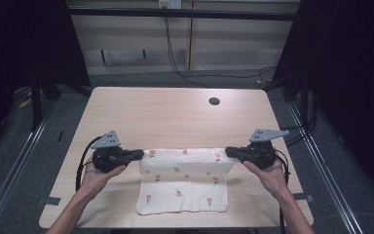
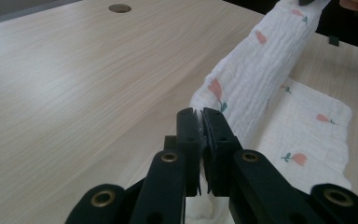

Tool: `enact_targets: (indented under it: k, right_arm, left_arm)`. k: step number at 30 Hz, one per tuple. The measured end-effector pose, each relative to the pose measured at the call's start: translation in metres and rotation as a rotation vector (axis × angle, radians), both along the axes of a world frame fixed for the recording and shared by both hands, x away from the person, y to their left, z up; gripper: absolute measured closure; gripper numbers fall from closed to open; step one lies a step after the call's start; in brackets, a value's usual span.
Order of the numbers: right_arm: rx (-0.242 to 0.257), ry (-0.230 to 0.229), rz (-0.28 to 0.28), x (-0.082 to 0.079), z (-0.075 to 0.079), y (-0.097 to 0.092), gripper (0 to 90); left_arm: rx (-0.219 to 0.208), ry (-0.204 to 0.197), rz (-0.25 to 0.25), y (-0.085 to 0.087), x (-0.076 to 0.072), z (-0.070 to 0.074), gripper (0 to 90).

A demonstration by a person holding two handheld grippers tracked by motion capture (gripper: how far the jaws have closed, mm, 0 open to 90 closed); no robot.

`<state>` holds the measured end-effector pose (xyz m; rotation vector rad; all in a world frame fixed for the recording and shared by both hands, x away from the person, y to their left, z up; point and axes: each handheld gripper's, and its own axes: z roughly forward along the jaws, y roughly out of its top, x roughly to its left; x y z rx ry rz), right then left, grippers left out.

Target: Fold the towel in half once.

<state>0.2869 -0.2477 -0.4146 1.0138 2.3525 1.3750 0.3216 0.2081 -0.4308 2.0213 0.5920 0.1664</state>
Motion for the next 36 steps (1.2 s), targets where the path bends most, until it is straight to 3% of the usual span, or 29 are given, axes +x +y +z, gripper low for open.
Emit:
enact_targets:
  k: [5,9,16,17,24,25,32,34,35,36]
  right_arm:
    - [-0.009,0.007,0.018,-0.010,-0.003,0.001,85.9]
    - [-0.023,0.017,0.013,-0.014,-0.012,0.001,85.9]
    - [-0.010,0.041,0.042,-0.026,-0.019,0.001,85.8]
    - [-0.021,0.047,0.056,-0.032,-0.023,0.003,85.7]
    - [-0.042,0.098,0.092,-0.045,-0.045,0.007,85.5]
    - [-0.043,0.096,0.098,-0.047,-0.046,0.008,85.4]
    - [-0.030,0.099,0.112,-0.054,-0.047,0.011,84.2]
    - [-0.041,0.099,0.126,-0.058,-0.048,0.012,83.4]
    - [-0.060,0.111,0.139,-0.063,-0.051,0.013,82.6]
    - [-0.060,0.111,0.139,-0.063,-0.051,0.013,82.6]
  left_arm:
    - [0.014,0.026,-0.010,0.003,-0.008,-0.011,86.2]
    - [0.052,0.021,-0.034,0.001,-0.014,-0.012,86.2]
    - [0.076,0.014,-0.069,0.003,-0.030,-0.017,85.9]
    - [0.068,0.027,-0.074,0.003,-0.033,-0.022,85.9]
    - [0.111,0.039,-0.099,-0.001,-0.044,-0.034,85.8]
    - [0.127,0.039,-0.122,-0.002,-0.047,-0.034,85.7]
    - [0.147,0.054,-0.143,-0.006,-0.055,-0.040,85.5]
    - [0.153,0.046,-0.144,-0.005,-0.059,-0.041,84.9]
    - [0.186,0.032,-0.152,-0.004,-0.063,-0.041,84.7]
    - [0.186,0.038,-0.155,-0.003,-0.065,-0.044,84.7]
